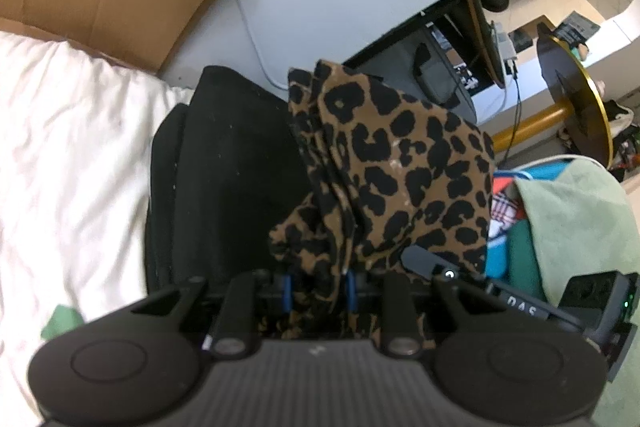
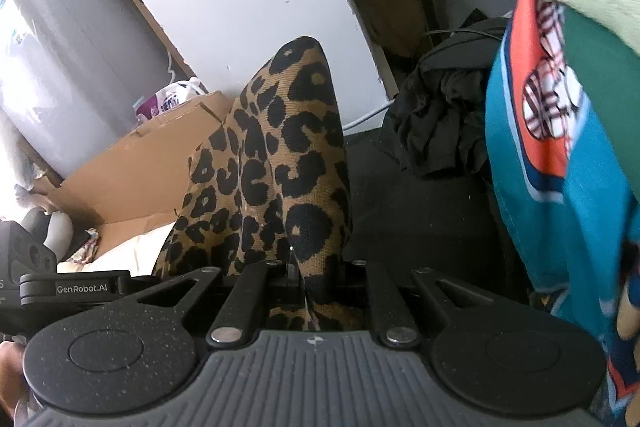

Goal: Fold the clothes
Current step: 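Lift the leopard-print skirt bundle with both grippers and carry it onto the black clothes pile, then lower the skirt bundle with both grippers and press it flat on the pile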

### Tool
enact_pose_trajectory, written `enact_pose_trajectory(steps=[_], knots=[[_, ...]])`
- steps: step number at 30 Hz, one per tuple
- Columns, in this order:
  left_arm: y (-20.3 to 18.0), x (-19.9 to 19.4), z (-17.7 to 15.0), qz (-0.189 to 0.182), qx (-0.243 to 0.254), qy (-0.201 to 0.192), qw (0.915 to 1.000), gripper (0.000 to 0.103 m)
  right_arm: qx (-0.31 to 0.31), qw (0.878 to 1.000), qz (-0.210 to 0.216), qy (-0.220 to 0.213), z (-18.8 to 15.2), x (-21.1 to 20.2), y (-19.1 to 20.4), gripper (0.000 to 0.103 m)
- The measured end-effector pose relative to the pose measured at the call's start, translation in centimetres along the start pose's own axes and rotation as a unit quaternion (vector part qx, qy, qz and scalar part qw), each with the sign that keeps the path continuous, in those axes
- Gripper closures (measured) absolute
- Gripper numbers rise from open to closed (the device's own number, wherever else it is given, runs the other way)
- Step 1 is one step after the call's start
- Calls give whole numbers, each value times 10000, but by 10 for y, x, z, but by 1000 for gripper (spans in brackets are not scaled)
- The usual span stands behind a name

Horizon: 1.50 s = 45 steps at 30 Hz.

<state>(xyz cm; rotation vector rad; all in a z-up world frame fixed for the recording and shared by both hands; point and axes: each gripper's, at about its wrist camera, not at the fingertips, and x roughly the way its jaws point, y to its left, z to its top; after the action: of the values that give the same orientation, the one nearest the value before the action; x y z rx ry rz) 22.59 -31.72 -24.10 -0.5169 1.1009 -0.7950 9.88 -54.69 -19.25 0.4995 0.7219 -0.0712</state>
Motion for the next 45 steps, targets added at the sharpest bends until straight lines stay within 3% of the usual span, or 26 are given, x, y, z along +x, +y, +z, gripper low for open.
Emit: enact_pose_trajectory(steps=[7, 17, 29, 34, 45], knots=[[18, 32, -4, 280, -190, -46, 9994, 78, 223, 9997, -49, -38, -9, 43, -21, 94], [45, 61, 11, 445, -489, -107, 9978, 78, 339, 9993, -68, 143, 2, 97, -41, 94], [51, 70, 29, 391, -746, -244, 9961, 78, -88, 9998, -108, 160, 29, 117, -38, 94], [52, 72, 32, 390, -623, -157, 9972, 78, 4, 9998, -159, 122, 36, 128, -42, 94], [53, 78, 52, 346, -875, -256, 9952, 78, -38, 9998, -167, 84, 57, 146, -43, 94]])
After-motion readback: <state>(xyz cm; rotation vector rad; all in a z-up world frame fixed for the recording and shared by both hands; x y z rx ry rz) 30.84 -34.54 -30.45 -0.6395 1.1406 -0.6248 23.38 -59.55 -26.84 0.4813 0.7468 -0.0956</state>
